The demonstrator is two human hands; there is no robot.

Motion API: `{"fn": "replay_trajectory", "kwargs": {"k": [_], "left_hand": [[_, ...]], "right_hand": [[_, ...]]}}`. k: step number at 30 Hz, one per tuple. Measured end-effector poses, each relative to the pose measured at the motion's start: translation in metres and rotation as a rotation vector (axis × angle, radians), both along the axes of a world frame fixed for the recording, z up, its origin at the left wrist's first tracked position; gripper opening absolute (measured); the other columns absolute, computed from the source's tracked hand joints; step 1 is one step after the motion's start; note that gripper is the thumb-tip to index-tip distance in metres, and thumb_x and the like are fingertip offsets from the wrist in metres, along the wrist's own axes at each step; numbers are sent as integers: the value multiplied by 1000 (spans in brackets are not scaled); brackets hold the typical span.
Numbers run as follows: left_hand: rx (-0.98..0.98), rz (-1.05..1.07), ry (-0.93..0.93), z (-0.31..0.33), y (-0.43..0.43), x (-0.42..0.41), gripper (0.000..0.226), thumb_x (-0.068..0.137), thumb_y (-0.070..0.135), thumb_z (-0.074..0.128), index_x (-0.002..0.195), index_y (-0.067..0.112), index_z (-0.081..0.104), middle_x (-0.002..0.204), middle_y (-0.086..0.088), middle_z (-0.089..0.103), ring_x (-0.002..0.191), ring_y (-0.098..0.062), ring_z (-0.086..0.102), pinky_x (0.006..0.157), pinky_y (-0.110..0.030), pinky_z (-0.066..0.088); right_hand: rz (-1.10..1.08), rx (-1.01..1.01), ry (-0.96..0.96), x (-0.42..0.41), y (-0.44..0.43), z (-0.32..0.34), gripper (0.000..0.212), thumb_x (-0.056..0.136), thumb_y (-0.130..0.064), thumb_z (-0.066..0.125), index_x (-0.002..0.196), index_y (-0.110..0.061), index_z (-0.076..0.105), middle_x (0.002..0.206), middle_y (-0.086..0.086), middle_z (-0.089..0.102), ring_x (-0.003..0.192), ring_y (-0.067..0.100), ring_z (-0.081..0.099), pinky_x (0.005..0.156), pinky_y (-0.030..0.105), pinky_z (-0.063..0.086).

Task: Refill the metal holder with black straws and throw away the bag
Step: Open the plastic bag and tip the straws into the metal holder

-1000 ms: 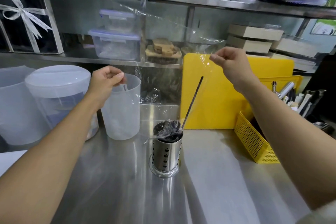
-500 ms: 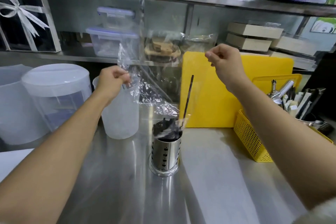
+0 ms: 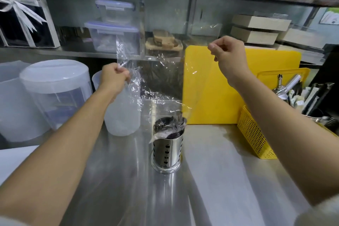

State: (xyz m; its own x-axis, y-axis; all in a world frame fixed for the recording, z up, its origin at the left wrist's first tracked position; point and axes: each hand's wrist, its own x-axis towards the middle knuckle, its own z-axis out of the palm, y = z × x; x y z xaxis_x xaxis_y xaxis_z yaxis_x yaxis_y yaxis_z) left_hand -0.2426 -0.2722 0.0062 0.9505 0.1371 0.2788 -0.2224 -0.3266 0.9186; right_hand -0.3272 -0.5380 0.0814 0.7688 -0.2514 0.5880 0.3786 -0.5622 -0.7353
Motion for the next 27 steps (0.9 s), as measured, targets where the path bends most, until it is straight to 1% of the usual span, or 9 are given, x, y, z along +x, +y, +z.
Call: {"fn": "replay_trajectory", "kwargs": {"k": [3, 6, 10, 12, 14, 18, 23, 25, 27], "left_hand": [[-81, -83, -11, 1, 5, -1, 21, 86, 5, 59, 70, 18, 58, 70, 1, 63, 62, -6, 62, 58, -16, 44], [-73, -84, -119, 6, 10, -4, 22, 87, 5, 58, 73, 23, 59, 73, 2, 63, 66, -6, 61, 62, -16, 47], [-148, -78, -239, 18, 12, -9, 22, 88, 4, 56, 75, 22, 57, 74, 0, 62, 57, 3, 62, 60, -11, 51], [-220, -120, -247, 25, 11, -12, 18, 89, 5, 56, 79, 20, 57, 76, -2, 63, 58, 2, 64, 62, -13, 53], [-220, -137, -256, 32, 12, -14, 15, 88, 9, 58, 80, 22, 60, 77, -1, 66, 63, -4, 66, 67, -20, 55], [-222, -137, -294, 51, 15, -19, 16, 86, 16, 62, 77, 29, 63, 70, 8, 72, 71, -8, 69, 68, -24, 57], [-204, -221, -322, 69, 2, -32, 17, 85, 14, 62, 76, 28, 63, 68, 9, 71, 68, -7, 67, 71, -29, 56], [-196, -267, -331, 72, -12, -39, 17, 86, 10, 61, 77, 24, 62, 65, 10, 70, 64, -4, 66, 68, -25, 56], [-217, -304, -345, 76, -30, -47, 18, 87, 4, 58, 76, 19, 60, 57, 14, 69, 56, 0, 63, 61, -17, 55]], "right_hand": [[-7, -4, -8, 0, -4, 2, 14, 92, -17, 56, 88, -5, 61, 72, -4, 53, 73, 15, 50, 71, 36, 45], [-18, 4, -23, -1, -11, 7, 14, 91, -19, 57, 77, -15, 57, 70, -4, 53, 68, 12, 48, 70, 33, 44], [-29, 74, -79, -3, -14, 13, 24, 89, -16, 56, 67, -23, 51, 73, 2, 53, 73, 17, 48, 69, 34, 43], [-34, 123, -123, -4, -12, 18, 24, 89, -14, 55, 66, -22, 50, 71, 1, 51, 71, 16, 47, 67, 32, 41], [-26, 165, -167, -7, -12, 27, 24, 88, -14, 55, 66, -22, 49, 67, -4, 48, 65, 10, 45, 64, 28, 40], [-30, 181, -255, -17, -15, 46, 25, 87, -14, 54, 65, -23, 48, 65, -7, 46, 63, 5, 42, 62, 21, 39], [-103, 182, -271, -37, -34, 55, 24, 88, -14, 55, 66, -22, 49, 65, -5, 47, 64, 8, 43, 63, 23, 40], [-133, 192, -272, -48, -45, 56, 23, 88, -14, 56, 67, -22, 50, 67, -3, 48, 68, 13, 45, 65, 27, 40], [-153, 196, -279, -59, -56, 58, 23, 88, -15, 56, 67, -22, 50, 68, -2, 49, 71, 16, 45, 67, 29, 41]]}}
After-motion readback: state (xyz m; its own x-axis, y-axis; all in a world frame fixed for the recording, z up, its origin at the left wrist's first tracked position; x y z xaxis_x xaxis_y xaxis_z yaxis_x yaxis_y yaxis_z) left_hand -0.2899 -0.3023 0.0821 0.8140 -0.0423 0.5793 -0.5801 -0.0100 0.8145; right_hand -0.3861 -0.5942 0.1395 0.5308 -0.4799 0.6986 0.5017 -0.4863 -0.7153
